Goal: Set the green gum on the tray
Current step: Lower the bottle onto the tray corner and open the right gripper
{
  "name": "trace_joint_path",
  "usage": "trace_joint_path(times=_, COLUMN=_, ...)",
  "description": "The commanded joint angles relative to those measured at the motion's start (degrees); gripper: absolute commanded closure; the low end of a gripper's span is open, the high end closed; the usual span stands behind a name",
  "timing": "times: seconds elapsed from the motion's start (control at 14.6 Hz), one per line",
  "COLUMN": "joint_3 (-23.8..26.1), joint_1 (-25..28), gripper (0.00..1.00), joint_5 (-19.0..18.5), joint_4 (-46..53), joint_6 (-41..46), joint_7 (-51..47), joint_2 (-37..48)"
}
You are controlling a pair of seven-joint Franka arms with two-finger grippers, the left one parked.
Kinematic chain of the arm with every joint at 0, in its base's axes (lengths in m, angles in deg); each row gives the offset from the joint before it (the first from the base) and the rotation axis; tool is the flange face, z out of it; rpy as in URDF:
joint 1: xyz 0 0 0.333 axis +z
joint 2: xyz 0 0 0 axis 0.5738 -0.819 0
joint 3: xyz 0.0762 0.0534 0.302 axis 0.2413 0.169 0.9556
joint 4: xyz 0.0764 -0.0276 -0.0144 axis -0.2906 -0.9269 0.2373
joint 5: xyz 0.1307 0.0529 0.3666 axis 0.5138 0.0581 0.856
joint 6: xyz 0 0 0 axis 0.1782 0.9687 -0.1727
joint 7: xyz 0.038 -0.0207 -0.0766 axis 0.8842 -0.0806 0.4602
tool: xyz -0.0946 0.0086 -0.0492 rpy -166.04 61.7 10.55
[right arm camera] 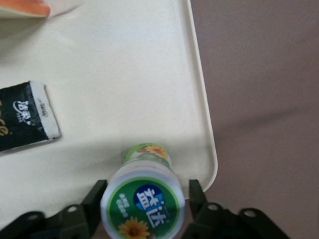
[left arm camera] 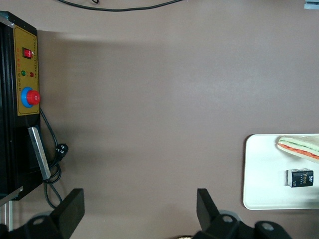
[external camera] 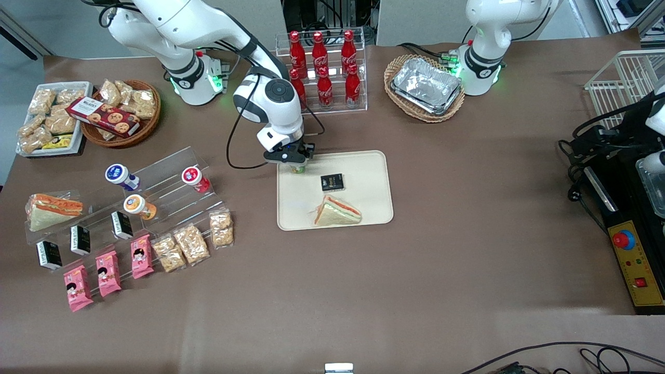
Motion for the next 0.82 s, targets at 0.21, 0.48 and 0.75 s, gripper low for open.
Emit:
trace_joint_path(times=0.21, joint_3=0.05, joint_1=-2.27, gripper=0.0, joint_5=-2.1, joint_4=1.01, joint_6=-0.56, joint_7=-0.46, joint_2=0.6)
trace_joint_path(times=0.48, joint_3=0.49, joint_1=-3.25, gripper=0.0, joint_5=-1.66, joint_4=3.55, joint_6=1.97, joint_7=1.47, joint_2=6.31)
trace_joint_path(times=0.75, joint_3=0.49, joint_1=-3.34, gripper=0.0, joint_5=4.02, joint_4=15.65, joint_6=22.05, joint_7=9.69, joint_2=8.26)
